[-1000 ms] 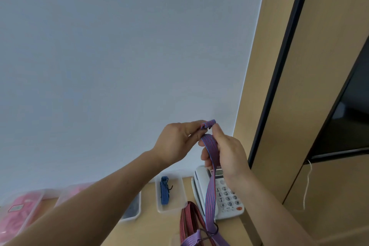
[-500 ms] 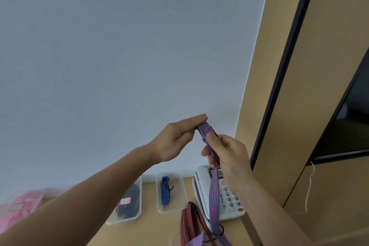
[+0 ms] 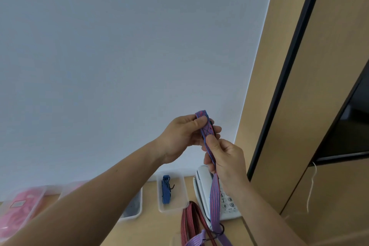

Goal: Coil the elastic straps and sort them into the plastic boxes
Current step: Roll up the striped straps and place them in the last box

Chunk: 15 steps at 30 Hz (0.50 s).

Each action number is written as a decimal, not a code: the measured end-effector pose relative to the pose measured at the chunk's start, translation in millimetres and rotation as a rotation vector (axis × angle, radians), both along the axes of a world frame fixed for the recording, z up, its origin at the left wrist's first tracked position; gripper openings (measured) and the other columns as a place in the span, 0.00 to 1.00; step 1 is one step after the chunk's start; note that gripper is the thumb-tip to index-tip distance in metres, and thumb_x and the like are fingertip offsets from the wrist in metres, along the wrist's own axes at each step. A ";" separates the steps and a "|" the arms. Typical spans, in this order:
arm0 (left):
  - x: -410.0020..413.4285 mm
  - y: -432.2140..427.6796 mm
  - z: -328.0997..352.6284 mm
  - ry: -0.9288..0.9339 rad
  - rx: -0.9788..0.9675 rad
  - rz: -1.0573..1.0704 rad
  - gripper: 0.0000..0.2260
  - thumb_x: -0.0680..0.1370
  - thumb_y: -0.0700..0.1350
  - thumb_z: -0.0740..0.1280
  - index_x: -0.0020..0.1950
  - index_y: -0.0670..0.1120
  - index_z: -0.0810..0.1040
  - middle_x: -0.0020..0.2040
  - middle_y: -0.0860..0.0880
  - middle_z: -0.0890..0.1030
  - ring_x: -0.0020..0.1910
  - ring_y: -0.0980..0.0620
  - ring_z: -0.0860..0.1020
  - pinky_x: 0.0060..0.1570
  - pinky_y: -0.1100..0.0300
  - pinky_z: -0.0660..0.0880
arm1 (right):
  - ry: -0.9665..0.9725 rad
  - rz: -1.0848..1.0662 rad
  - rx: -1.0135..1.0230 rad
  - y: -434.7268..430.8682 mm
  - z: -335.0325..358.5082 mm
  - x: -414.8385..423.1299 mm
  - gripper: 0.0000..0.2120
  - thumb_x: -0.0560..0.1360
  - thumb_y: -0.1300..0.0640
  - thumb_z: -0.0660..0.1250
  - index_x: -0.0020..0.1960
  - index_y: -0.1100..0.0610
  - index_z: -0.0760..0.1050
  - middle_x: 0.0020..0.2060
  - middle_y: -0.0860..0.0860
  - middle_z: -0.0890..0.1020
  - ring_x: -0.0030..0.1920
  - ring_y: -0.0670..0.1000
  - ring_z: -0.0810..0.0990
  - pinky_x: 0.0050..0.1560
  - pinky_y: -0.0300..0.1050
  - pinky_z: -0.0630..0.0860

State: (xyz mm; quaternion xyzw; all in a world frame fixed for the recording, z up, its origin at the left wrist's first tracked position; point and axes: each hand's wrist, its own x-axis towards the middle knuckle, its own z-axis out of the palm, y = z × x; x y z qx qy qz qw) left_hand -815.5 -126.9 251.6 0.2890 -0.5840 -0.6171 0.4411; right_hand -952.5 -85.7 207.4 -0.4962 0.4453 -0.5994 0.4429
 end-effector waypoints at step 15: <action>17.7 -6.4 -22.4 -0.920 -1.083 0.240 0.16 0.83 0.46 0.59 0.70 0.46 0.74 0.57 0.51 0.82 0.46 0.54 0.79 0.45 0.61 0.76 | -0.022 0.104 0.136 -6.5 1.8 -7.2 0.35 0.68 0.29 0.63 0.41 0.63 0.81 0.28 0.58 0.81 0.24 0.51 0.74 0.23 0.39 0.69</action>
